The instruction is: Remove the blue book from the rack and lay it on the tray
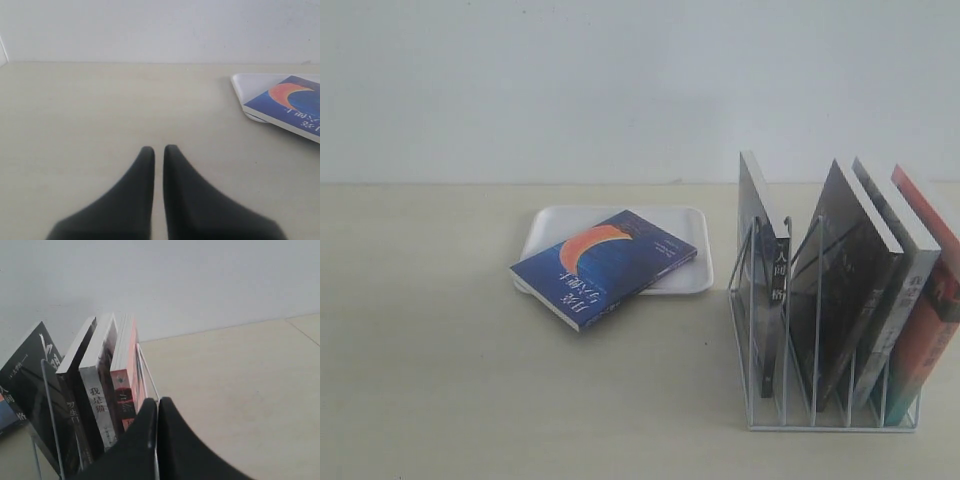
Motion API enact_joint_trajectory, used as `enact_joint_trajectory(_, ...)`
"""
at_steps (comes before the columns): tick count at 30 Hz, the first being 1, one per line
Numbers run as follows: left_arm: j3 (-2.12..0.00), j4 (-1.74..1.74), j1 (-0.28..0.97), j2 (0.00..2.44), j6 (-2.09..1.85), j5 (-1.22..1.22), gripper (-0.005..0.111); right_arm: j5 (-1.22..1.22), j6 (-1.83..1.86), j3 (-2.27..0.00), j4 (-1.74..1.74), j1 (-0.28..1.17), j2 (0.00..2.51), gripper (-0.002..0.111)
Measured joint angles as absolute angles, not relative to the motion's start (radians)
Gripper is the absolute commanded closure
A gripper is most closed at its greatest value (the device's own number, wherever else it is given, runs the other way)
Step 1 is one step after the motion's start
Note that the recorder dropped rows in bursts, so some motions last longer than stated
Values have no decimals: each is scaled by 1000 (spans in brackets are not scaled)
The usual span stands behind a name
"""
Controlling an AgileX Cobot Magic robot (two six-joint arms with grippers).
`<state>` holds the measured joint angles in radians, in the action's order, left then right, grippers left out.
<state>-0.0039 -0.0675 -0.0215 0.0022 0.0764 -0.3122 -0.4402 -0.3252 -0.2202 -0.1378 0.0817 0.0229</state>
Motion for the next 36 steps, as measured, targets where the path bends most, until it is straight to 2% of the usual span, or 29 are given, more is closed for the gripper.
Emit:
enact_joint_trajectory(10,-4,-67,-21,2,76,-312,101,-449,-117,-219,-136,82,29,108)
enact_joint_trajectory(19,-4,-67,-21,2,76,-312,101,-450,-85,-211,-136,82,29,108)
enact_joint_trajectory(25,-4,-67,-21,2,76,-312,101,-418,-83,-136,-136,82,29,108)
enact_joint_trajectory(30,-4,-67,-21,2,76,-312,101,-295,-79,-18,-117,82,31,108)
enact_joint_trajectory(36,-4,-67,-21,2,76,-312,101,-297,11,-6,-24,82,31,108)
